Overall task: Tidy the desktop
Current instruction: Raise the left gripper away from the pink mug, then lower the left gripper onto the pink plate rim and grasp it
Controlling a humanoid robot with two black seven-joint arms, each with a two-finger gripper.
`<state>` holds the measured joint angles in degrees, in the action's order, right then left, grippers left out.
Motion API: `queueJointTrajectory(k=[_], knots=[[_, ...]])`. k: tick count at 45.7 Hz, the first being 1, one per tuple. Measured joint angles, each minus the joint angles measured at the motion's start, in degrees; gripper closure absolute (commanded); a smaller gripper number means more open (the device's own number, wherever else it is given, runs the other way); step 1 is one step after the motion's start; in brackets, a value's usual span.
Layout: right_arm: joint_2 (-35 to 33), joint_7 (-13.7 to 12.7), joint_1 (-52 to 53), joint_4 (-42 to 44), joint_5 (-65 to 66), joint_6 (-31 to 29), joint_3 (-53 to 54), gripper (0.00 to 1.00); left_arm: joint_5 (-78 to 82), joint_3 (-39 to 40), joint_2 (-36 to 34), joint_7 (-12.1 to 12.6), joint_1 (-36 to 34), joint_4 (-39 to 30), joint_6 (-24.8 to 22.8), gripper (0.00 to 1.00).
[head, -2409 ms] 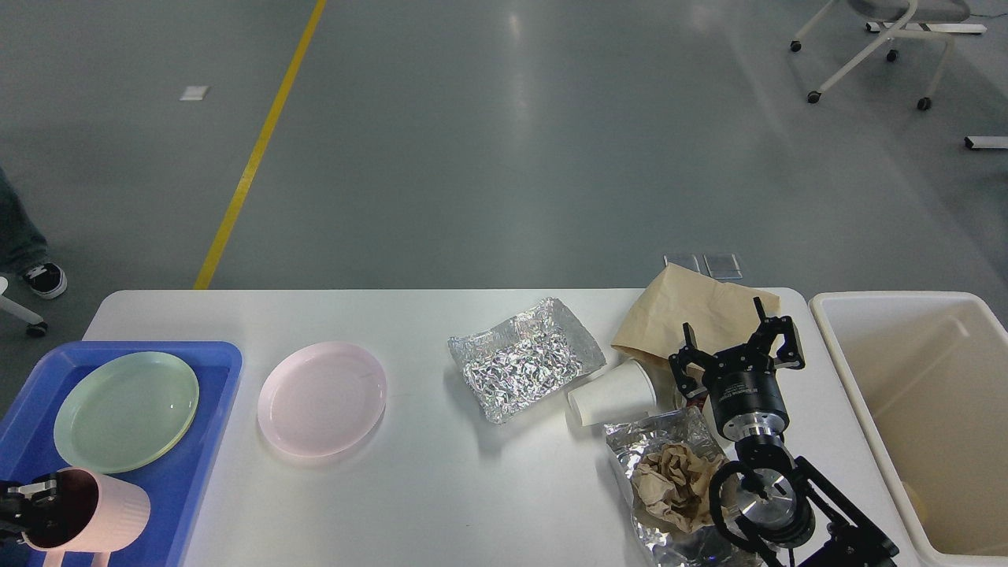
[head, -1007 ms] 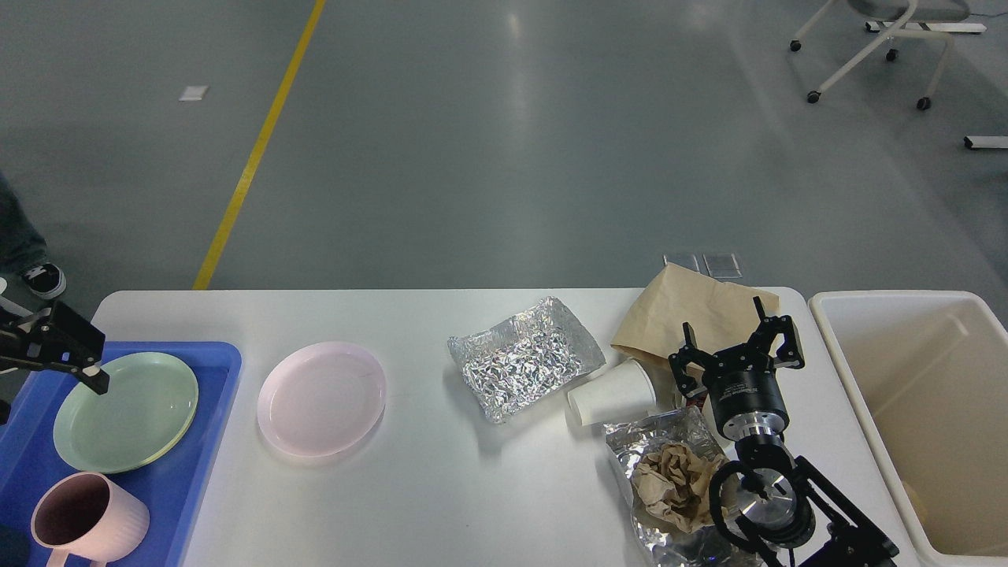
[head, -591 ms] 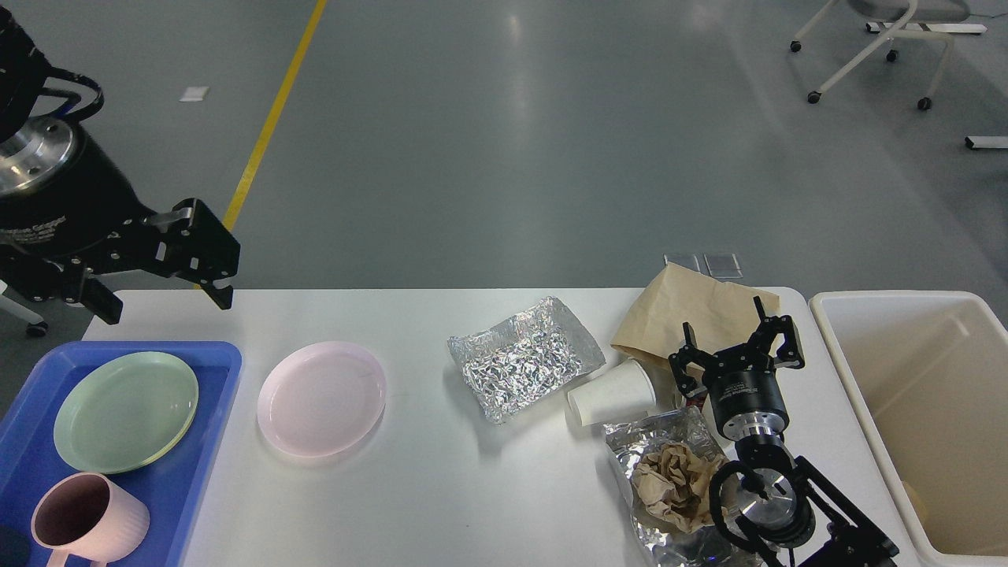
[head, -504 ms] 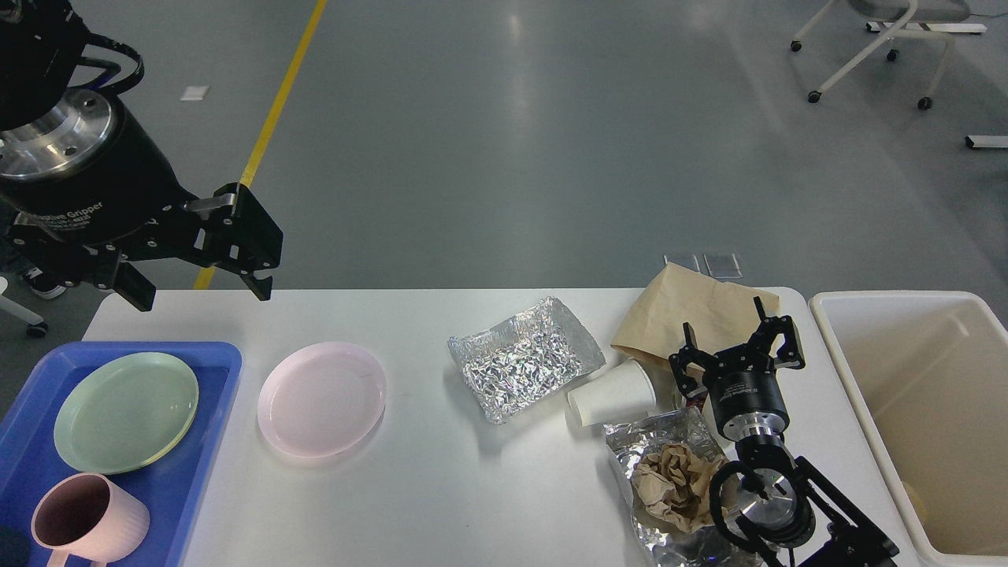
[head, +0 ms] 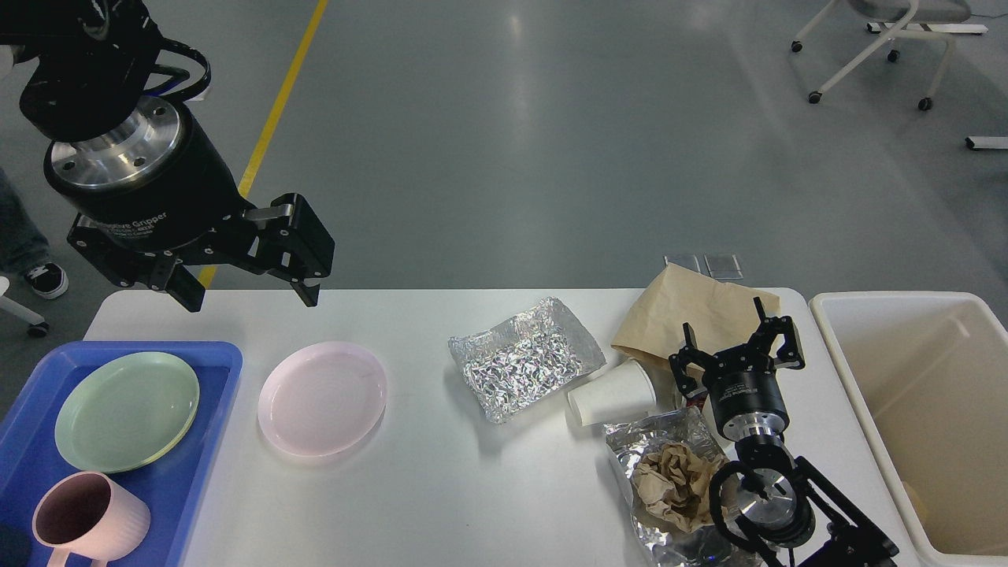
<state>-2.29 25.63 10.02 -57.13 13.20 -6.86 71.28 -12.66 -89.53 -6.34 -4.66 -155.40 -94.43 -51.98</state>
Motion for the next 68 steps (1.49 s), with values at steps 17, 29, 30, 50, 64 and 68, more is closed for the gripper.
queueJointTrajectory(k=[17,29,30,50,64,68], knots=[[0.0,0.0,0.0,-0.1,0.0,0.0,0.0,0.00,-4.0,2.6,-5.4,0.5,27.7,13.0,13.3,0.11],[0.0,0.0,0.0,-0.1,0.0,0.0,0.0,0.00,-23.7,6.6,-5.4,8.3,43.0,17.1,29.3,0.11],[0.0,0.0,0.0,-0.1,0.0,0.0,0.0,0.00,-25.4,7.2,-5.4,9.4,43.8,17.1,31.1,0.10],[0.0,-0.1,0.0,-0.1,0.0,0.0,0.0,0.00,-27.8,12.6,-2.5,14.7,56.4,17.2,42.4,0.06],[0.0,0.0,0.0,-0.1,0.0,0.0,0.0,0.00,-35.2,15.3,-4.8,14.6,63.9,19.7,53.4,0.07],[0.0,0.0,0.0,-0.1,0.0,0.0,0.0,0.00,-38.6,17.5,-5.6,14.7,67.5,21.2,57.6,0.07]])
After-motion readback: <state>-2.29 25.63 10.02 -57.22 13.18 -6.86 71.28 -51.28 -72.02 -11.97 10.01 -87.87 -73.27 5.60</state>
